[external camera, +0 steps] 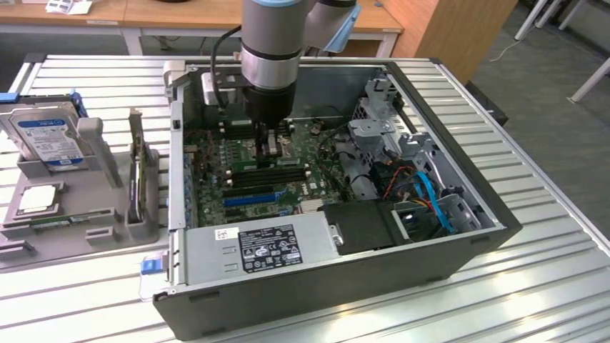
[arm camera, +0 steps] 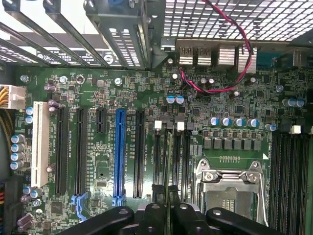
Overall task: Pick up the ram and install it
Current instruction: 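Insert the ram into the slot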
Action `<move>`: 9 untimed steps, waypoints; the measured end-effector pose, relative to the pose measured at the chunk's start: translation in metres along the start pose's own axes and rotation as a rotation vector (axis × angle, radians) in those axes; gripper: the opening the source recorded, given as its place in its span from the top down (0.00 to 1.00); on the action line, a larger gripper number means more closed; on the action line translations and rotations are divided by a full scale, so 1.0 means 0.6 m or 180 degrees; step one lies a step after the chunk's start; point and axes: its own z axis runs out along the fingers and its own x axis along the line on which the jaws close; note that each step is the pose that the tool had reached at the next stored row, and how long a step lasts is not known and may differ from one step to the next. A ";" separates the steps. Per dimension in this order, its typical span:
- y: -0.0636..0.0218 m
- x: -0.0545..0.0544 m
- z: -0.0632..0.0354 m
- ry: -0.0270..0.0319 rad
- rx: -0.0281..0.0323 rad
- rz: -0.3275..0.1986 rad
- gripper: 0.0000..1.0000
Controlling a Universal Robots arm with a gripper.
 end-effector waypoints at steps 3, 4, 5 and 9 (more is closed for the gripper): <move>0.000 0.000 0.000 0.0000 0.0000 0.0000 0.87; 0.000 0.000 0.000 0.0000 0.0000 0.0000 0.87; 0.000 0.000 0.000 0.0000 0.0000 -0.0003 0.87; 0.000 0.003 0.000 0.0000 0.0000 -0.0055 0.87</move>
